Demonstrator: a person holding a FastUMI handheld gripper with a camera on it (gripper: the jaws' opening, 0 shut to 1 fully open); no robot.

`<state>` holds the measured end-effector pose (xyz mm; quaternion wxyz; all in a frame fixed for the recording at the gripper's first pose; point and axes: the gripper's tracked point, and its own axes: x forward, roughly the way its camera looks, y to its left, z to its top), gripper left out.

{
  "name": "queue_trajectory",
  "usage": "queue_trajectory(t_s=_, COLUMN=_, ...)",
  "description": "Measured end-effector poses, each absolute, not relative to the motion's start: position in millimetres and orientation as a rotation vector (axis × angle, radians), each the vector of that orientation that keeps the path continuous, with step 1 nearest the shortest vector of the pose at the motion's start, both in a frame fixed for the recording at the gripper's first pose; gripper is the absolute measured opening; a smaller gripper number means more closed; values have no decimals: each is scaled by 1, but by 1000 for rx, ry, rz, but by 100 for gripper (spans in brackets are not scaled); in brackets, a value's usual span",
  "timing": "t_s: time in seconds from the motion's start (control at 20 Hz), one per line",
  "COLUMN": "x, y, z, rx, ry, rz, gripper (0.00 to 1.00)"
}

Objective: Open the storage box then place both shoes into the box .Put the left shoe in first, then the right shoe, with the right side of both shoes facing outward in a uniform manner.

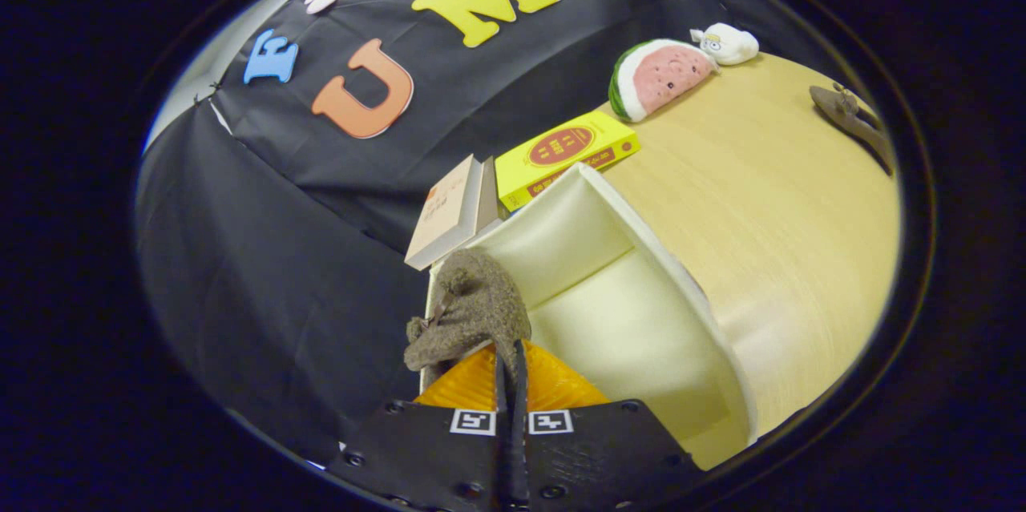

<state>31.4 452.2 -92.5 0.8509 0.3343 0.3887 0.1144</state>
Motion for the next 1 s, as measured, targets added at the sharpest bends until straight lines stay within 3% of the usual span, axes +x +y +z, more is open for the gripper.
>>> queue_trajectory(t_s=0.1, x=34, y=462, z=-83, rx=723, ry=800, rz=299, gripper=10)
queue_trajectory(t_s=0.15, x=32, y=468, z=-86, rx=708, ry=825, rz=328, gripper=21)
queue_trajectory(t_s=0.3, x=25, y=465, z=-76, rx=733, ry=798, rz=382, gripper=33)
queue_trajectory(t_s=0.45, x=25, y=460, z=-58, rx=678, ry=743, rz=445, gripper=69)
queue_trajectory(t_s=0.65, x=20, y=440, z=-19, rx=543, ry=584, rz=510, gripper=81)
queue_trajectory(t_s=1.0, x=9, y=350, z=37, rx=235, ry=275, rz=489, gripper=84)
